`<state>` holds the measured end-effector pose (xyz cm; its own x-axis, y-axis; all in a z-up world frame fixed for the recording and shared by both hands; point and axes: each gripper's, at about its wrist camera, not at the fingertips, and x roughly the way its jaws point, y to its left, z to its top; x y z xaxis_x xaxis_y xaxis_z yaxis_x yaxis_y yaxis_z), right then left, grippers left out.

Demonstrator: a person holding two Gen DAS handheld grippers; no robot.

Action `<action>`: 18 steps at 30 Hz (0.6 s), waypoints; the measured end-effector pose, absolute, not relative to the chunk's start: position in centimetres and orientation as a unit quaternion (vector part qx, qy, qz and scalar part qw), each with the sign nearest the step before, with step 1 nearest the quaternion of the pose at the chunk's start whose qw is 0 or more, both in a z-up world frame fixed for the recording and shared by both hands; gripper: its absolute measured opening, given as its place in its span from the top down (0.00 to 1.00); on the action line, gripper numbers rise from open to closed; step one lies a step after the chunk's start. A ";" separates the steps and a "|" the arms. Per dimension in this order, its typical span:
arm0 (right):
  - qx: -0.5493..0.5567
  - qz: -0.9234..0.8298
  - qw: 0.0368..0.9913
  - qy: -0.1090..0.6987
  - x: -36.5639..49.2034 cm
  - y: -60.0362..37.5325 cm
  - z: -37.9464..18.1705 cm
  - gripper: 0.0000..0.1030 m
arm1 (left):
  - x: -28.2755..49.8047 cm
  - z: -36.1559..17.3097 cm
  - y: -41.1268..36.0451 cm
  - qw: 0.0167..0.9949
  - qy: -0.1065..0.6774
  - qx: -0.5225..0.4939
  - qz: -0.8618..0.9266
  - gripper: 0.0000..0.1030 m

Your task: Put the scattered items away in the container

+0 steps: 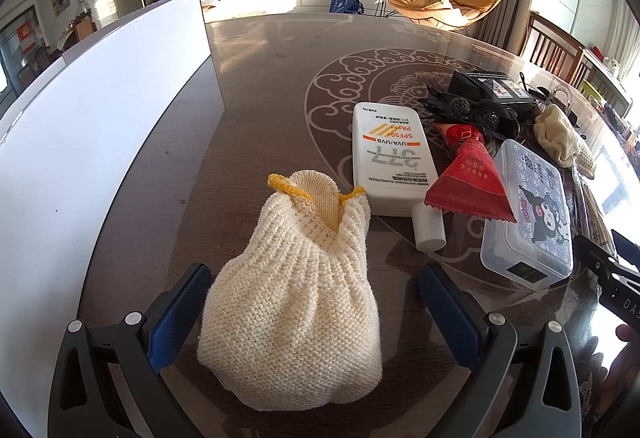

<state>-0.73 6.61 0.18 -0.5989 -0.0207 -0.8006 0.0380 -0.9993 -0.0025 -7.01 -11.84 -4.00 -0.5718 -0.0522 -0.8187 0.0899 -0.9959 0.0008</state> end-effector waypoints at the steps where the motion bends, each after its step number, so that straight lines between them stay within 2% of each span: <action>1: 0.448 -0.894 0.016 0.010 -0.7 6.6 0.1 0.14 | -7.0 -4.0 -11.8 0.040 0.020 0.461 -0.886 0.00; 14: 0.448 -0.894 0.021 0.008 -0.7 6.5 0.1 0.14 | -7.0 -4.0 -11.8 0.040 0.020 0.461 -0.886 0.00; 18: 0.458 -0.886 0.065 0.034 -0.4 6.6 0.2 0.14 | -7.0 -4.0 -12.0 0.036 0.020 0.462 -0.886 0.00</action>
